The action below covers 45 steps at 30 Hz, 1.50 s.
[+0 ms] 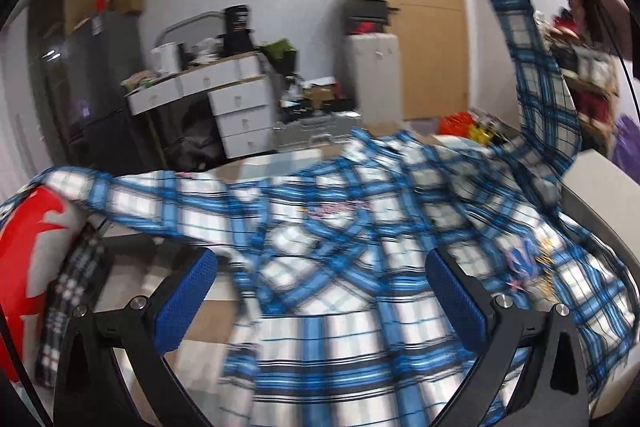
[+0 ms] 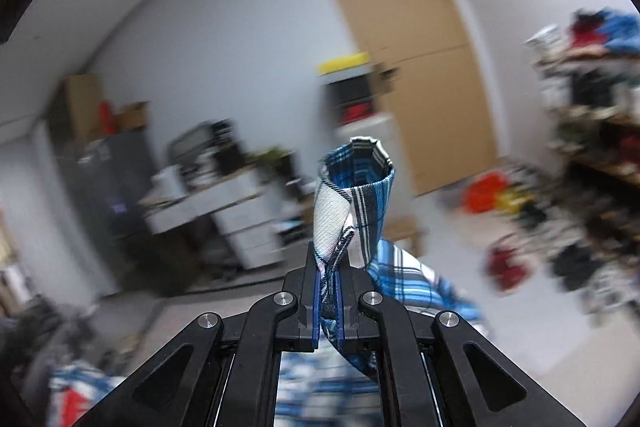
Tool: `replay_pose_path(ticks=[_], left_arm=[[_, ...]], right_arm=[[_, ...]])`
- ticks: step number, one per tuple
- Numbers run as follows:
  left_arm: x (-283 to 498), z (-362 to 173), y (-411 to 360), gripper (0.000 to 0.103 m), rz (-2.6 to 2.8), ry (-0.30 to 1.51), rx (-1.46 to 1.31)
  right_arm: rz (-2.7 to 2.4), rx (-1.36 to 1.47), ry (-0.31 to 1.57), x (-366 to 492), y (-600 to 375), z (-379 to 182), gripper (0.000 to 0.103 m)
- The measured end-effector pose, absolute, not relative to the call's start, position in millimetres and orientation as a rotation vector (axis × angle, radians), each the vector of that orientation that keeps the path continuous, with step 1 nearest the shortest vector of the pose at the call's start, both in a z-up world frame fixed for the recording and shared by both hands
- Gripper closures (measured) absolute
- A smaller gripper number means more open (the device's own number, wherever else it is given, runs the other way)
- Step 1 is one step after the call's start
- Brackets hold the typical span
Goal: Fold large clothes
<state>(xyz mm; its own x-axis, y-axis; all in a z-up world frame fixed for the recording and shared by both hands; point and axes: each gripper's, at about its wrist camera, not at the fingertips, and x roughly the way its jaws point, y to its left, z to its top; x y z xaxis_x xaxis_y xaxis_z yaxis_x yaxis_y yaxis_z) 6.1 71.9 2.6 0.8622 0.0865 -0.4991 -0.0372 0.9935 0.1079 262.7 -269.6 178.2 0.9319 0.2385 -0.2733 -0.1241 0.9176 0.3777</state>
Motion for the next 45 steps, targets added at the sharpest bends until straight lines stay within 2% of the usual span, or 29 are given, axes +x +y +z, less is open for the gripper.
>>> replay_pose_path(ticks=[4,7,15,17,18,20,21,22,25,29,36,40,45], left_arm=[[-1.5,4.7,103.9,0.001,0.126,0.517,0.043],[-8.6,7.5,122.4,0.001,0.16,0.502,-0.001],[-10.7,13.4,161.1,0.001,0.202,0.472,-0.13],[-7.9,10.9,160.8,0.001,0.19,0.481,-0.145],[-9.3,10.6,161.6,0.001,0.185,0.48,-0.146],[-9.4,10.4,159.5,0.001,0.171,0.477,-0.15],[-10.1,11.0,157.4,0.001,0.163,0.473,-0.152],[-12.1,12.4,157.9,0.001,0.157,0.466,-0.152],[-18.3,15.0,155.2,0.001,0.155,0.448,-0.13],[-17.4,12.5,155.8,0.001,0.15,0.456,-0.122],[-11.1,5.0,145.7,0.001,0.186,0.466,-0.068],[-4.6,-2.2,136.6,0.001,0.205,0.478,-0.02],[4.1,-6.7,132.9,0.001,0.222,0.504,0.006]], right_arm=[[0.381,0.423,0.37,290.3,-180.8,144.0,0.098],[0.486,0.493,0.46,316.5,-117.5,96.8,0.098],[0.619,0.595,0.868,362.9,11.0,-81.7,0.097],[0.595,0.543,0.961,364.8,28.8,-112.4,0.092],[0.598,0.536,1.008,364.9,35.6,-125.2,0.085],[0.635,0.522,1.083,364.9,42.3,-139.7,0.049],[0.66,0.513,1.099,362.7,41.7,-141.4,0.022],[0.705,0.51,1.083,358.9,37.4,-137.8,0.016],[0.798,0.465,1.037,341.7,19.4,-120.9,0.015],[0.658,0.384,0.955,332.4,-64.9,-107.1,0.008],[0.17,0.209,1.032,348.8,-199.0,-126.6,0.008],[0.008,0.045,1.128,345.6,-232.3,-158.7,0.006],[0.027,-0.02,1.079,320.8,-232.8,-153.0,0.008]])
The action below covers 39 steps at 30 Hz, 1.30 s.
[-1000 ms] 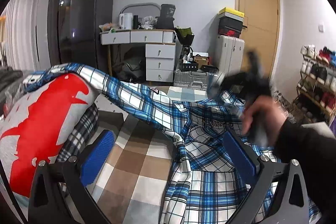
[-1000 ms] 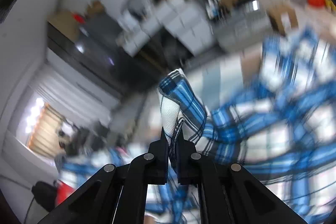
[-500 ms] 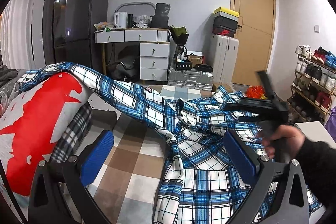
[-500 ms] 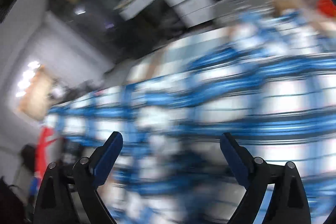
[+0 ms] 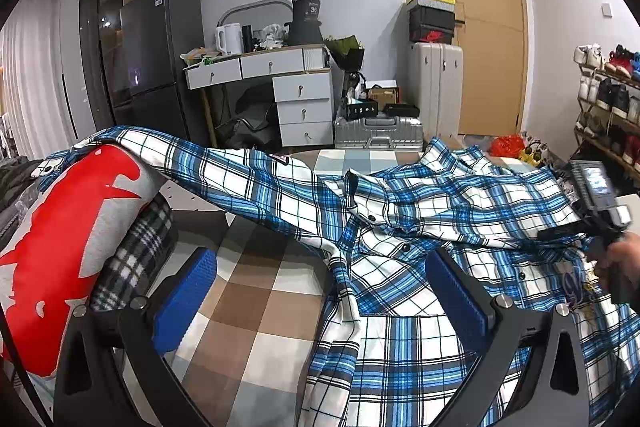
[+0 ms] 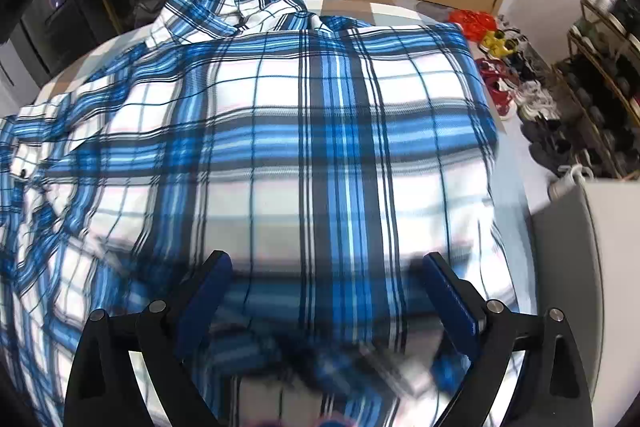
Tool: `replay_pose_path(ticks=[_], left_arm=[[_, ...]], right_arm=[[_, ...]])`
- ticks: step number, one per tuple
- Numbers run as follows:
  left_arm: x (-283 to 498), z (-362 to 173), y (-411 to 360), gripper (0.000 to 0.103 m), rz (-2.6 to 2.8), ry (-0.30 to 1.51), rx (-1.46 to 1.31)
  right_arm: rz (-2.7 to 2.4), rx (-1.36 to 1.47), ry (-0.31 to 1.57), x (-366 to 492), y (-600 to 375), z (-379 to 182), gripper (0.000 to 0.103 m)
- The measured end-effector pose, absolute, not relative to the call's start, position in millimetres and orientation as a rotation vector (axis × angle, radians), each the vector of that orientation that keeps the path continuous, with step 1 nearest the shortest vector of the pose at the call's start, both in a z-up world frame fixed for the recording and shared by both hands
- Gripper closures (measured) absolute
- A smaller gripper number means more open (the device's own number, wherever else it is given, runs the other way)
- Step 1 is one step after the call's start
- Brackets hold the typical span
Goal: Fold large clothes
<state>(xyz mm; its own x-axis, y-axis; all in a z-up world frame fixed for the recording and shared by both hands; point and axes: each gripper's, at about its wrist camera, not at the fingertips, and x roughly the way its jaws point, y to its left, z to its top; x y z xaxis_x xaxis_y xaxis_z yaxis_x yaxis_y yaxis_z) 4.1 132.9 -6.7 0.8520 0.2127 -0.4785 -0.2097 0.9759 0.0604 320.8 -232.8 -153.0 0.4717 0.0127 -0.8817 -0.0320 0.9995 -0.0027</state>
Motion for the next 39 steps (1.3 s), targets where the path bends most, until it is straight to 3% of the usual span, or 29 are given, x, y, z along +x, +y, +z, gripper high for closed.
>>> replay_pose_path(ticks=[9,13,16,29,34,39], left_arm=[[3.4,-10.2,127.3,0.001,0.232,0.502,0.016],[-2.5,-4.2,137.2,0.001,0.243,0.478,-0.016],[-10.2,9.1,151.8,0.001,0.251,0.479,-0.054],[-32.2,92.7,331.6,0.001,0.382,0.535,-0.39],[-15.3,57.9,411.0,0.001,0.405,0.657,-0.707],[-3.6,23.2,447.0,0.001,0.279,0.657,-0.968]], right_arm=[[0.199,0.156,0.743,183.6,-199.7,-82.6,0.003],[0.334,0.333,0.597,119.5,-193.5,-74.7,0.0],[0.392,0.29,0.537,81.2,-185.1,-65.2,0.0],[0.447,0.3,0.577,62.2,-164.8,-71.3,0.0],[0.46,0.278,0.6,60.5,-157.6,-76.6,0.0],[0.464,0.324,0.621,63.4,-158.9,-80.0,0.0]])
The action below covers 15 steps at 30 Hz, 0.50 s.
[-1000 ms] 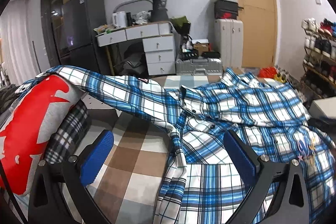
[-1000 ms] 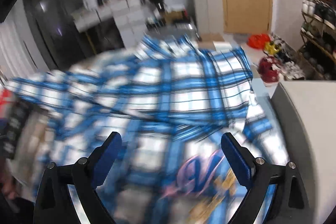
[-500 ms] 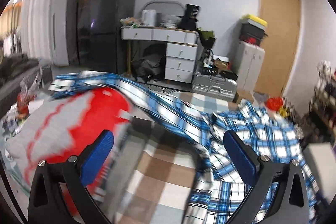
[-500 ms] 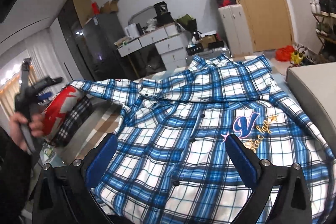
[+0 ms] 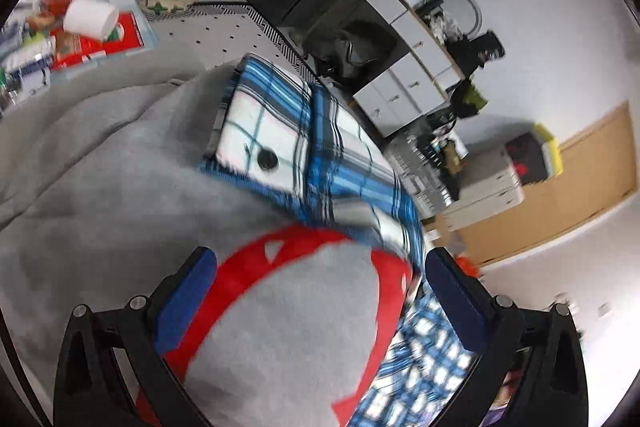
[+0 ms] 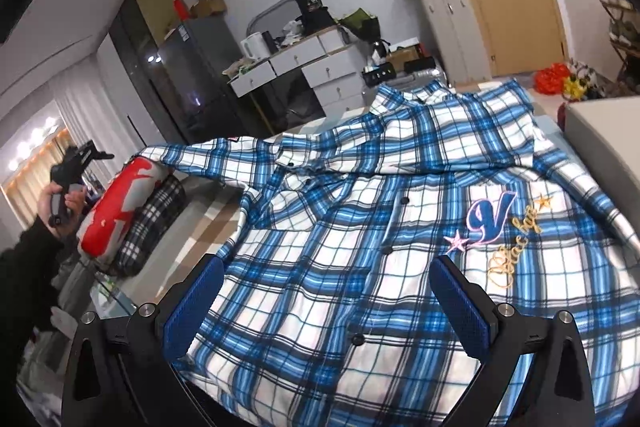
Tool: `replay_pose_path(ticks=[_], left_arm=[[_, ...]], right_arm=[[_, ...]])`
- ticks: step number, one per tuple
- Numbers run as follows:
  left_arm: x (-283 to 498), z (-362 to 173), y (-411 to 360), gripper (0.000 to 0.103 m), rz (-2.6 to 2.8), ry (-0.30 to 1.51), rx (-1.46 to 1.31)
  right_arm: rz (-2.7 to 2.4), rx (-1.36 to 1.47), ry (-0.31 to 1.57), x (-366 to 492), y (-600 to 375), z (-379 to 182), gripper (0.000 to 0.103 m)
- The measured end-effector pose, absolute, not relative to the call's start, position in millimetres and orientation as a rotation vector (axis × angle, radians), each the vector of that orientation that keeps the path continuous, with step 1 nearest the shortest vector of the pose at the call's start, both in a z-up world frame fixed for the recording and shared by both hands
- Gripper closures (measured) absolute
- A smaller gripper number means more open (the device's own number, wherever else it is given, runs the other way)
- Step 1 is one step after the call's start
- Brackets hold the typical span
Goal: Fold large clothes
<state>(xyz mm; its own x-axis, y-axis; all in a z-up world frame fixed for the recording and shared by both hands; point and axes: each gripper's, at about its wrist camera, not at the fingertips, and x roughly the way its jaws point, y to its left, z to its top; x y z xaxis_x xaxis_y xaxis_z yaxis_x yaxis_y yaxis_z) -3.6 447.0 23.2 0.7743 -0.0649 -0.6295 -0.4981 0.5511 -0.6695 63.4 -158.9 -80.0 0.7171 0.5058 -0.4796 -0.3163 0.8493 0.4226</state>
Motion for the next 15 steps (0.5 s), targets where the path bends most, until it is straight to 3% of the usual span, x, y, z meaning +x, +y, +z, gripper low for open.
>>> replay_pose_path(ticks=[9,11,13,14,15], left_arm=[[9.6,20.3,469.3,0.002,0.281,0.615,-1.069],[3.6,22.9,471.3,0.03,0.36,0.59,-1.078],[6.2,22.1,471.9,0.042,0.367,0.607,-1.08],[8.3,22.4,472.6,0.058,0.376,0.618,-1.075],[7.6,23.9,472.0,0.068,0.4,0.621,-1.062]], right_arm=[[0.454,0.405,0.666,69.5,-172.3,-87.2,0.0],[0.452,0.411,0.674,70.3,-173.9,-88.2,0.0],[0.449,0.407,0.678,70.5,-174.0,-88.7,0.0],[0.447,0.405,0.679,70.4,-173.8,-88.8,0.0],[0.449,0.404,0.681,70.3,-173.9,-88.5,0.0]])
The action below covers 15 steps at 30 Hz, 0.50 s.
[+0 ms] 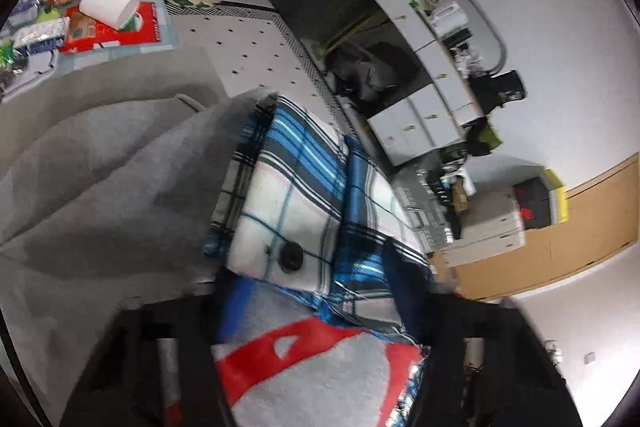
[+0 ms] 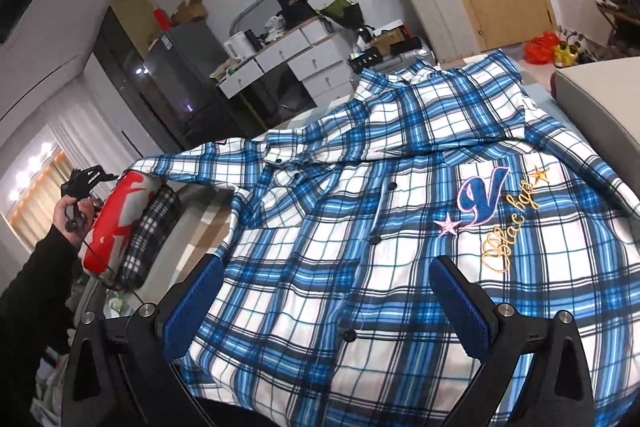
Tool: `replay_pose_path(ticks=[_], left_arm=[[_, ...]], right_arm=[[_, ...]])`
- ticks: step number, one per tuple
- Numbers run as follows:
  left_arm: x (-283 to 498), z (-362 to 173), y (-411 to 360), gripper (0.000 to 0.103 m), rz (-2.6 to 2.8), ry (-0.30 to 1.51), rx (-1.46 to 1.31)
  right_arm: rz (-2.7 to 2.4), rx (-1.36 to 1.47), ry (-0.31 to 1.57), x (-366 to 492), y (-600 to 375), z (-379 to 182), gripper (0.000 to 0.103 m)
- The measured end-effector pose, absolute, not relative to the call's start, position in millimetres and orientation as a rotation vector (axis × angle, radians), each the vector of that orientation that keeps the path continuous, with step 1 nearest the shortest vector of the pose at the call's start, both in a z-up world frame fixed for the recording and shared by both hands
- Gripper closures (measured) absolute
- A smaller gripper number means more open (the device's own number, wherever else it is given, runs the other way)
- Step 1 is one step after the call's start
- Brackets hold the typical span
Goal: Fold large clothes
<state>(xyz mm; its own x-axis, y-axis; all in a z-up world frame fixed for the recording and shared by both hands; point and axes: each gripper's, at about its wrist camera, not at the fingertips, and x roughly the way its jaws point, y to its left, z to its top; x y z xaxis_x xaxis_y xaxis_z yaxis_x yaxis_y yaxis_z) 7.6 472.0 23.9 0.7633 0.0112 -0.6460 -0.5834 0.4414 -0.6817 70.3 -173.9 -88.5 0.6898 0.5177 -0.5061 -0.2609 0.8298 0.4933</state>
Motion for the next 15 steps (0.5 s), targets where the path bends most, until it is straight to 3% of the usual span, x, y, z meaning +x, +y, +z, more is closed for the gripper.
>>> replay_pose_path(ticks=[2,3,10,13,15], left_arm=[[5.0,29.3,473.3,0.097,0.428,0.596,-1.029],[2.5,35.2,470.7,0.099,0.441,0.575,-1.007],[-11.1,74.6,463.7,0.101,0.326,0.347,-0.9],[-3.7,64.4,469.3,0.1,0.301,0.395,-0.949],[2.8,47.4,479.0,0.093,0.296,0.452,-1.021]], right_arm=[[0.462,0.409,0.686,69.8,-172.6,-87.7,0.0],[0.473,0.412,0.686,69.3,-171.9,-87.4,0.0],[0.498,0.376,0.68,64.8,-164.6,-85.0,0.0],[0.504,0.366,0.689,65.3,-162.1,-85.7,0.0],[0.504,0.367,0.693,65.4,-161.6,-86.7,0.0]])
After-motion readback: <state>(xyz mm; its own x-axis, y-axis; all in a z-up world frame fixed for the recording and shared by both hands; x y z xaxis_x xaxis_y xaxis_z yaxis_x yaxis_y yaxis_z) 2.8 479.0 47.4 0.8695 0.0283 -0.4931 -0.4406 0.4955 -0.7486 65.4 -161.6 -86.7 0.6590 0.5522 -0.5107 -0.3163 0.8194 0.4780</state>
